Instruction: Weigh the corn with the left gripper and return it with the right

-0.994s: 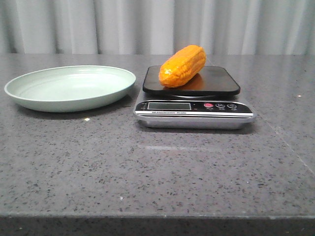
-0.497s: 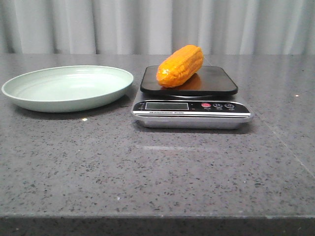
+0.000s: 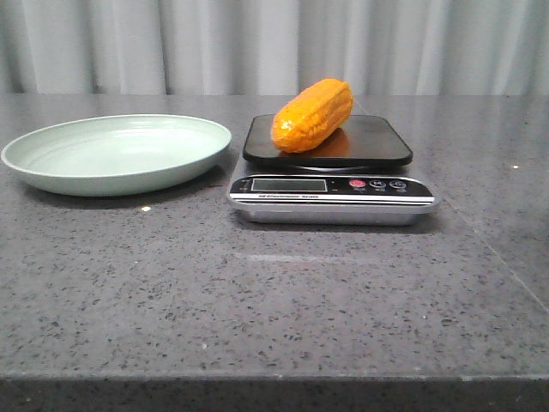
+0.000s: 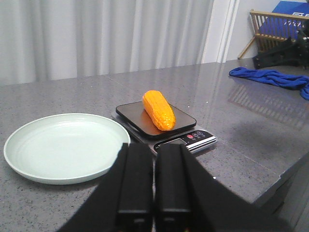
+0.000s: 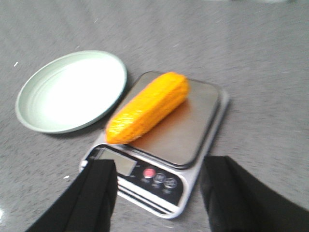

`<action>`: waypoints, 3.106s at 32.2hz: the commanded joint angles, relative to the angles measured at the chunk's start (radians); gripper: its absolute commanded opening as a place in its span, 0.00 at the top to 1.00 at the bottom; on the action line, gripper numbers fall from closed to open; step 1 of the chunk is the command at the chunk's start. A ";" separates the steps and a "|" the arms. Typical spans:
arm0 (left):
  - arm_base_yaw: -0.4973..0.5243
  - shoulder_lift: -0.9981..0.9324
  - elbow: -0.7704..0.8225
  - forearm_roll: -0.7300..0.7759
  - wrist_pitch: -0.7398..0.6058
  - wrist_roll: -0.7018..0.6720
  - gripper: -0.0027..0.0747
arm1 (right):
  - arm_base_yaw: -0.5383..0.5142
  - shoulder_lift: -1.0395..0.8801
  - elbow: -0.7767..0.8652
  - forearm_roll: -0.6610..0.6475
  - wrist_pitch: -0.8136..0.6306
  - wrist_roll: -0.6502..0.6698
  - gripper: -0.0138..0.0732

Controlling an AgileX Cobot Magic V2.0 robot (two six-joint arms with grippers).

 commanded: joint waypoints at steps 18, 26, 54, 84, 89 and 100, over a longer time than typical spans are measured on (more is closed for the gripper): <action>-0.002 0.002 -0.024 0.002 -0.083 -0.001 0.79 | 0.124 0.777 -0.936 -0.221 0.695 0.482 0.28; -0.002 0.002 -0.024 0.002 -0.083 -0.001 0.79 | 0.124 0.913 -1.024 -0.238 0.804 0.566 0.28; -0.002 0.002 -0.024 0.002 -0.083 -0.001 0.80 | 0.108 1.038 -1.024 -0.243 0.812 0.625 0.34; -0.002 0.002 -0.024 0.002 -0.083 -0.001 0.80 | 0.265 1.078 -1.219 -0.229 0.592 0.486 0.34; -0.002 0.002 -0.024 0.002 -0.083 -0.001 0.80 | 0.279 1.117 -1.219 -0.166 0.476 0.486 0.34; -0.002 0.002 -0.024 0.002 -0.083 -0.001 0.80 | 0.279 1.174 -1.225 -0.136 0.480 0.483 0.22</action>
